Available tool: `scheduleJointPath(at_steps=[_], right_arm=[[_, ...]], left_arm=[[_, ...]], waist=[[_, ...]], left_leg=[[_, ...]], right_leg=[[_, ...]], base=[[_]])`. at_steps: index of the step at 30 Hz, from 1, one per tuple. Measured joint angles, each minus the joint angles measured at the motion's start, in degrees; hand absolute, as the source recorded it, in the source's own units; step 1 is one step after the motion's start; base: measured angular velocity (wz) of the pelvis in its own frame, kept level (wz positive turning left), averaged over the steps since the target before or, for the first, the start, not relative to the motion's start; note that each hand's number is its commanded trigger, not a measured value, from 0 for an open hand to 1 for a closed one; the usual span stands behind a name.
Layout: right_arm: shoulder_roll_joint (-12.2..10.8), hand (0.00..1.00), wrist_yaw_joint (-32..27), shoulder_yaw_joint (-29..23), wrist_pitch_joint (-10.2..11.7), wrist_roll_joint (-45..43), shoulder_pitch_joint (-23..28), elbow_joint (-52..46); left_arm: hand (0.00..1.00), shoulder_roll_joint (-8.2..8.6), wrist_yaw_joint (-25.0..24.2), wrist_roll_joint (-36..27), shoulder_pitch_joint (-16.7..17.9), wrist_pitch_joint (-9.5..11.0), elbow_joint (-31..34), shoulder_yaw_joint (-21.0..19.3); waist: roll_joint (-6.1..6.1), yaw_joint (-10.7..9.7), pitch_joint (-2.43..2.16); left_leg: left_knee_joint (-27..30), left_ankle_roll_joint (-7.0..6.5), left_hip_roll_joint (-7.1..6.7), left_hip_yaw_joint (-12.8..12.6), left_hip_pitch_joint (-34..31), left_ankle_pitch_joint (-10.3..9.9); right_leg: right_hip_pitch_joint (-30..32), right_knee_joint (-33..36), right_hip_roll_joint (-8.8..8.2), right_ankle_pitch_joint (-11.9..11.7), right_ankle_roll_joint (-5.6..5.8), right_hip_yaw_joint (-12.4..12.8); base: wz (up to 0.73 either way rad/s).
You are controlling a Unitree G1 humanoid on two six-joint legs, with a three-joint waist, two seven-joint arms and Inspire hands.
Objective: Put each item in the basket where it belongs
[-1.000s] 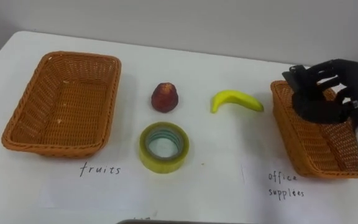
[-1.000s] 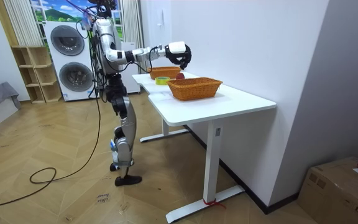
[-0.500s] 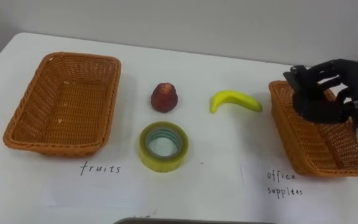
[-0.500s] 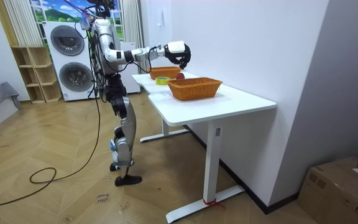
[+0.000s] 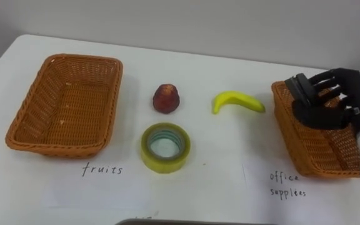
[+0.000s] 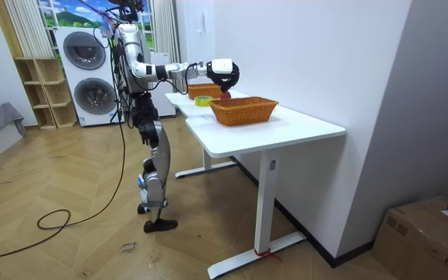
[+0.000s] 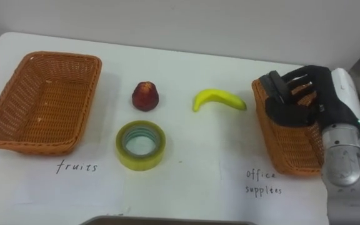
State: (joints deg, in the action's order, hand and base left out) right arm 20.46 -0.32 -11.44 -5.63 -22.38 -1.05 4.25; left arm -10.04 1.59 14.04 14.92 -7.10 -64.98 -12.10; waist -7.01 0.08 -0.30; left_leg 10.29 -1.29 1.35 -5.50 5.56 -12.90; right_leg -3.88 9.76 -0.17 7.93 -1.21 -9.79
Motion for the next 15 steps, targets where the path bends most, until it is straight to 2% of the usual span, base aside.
scheduleJointPath(at_steps=[15], right_arm=[[0.01, 1.0, 4.35, -0.05, -2.57, -2.95, 0.68, 3.89]], left_arm=[[0.0, -0.07, -0.77, 0.02, 0.66, -1.21, 5.57, -0.1]], waist=[[0.11, -0.28, -0.07]], left_leg=[[0.09, 0.0, -0.07, 0.11, 0.04, 0.01]], right_leg=[[-0.08, 0.01, -0.26, 0.02, 0.03, -0.34]], base=[[0.0]])
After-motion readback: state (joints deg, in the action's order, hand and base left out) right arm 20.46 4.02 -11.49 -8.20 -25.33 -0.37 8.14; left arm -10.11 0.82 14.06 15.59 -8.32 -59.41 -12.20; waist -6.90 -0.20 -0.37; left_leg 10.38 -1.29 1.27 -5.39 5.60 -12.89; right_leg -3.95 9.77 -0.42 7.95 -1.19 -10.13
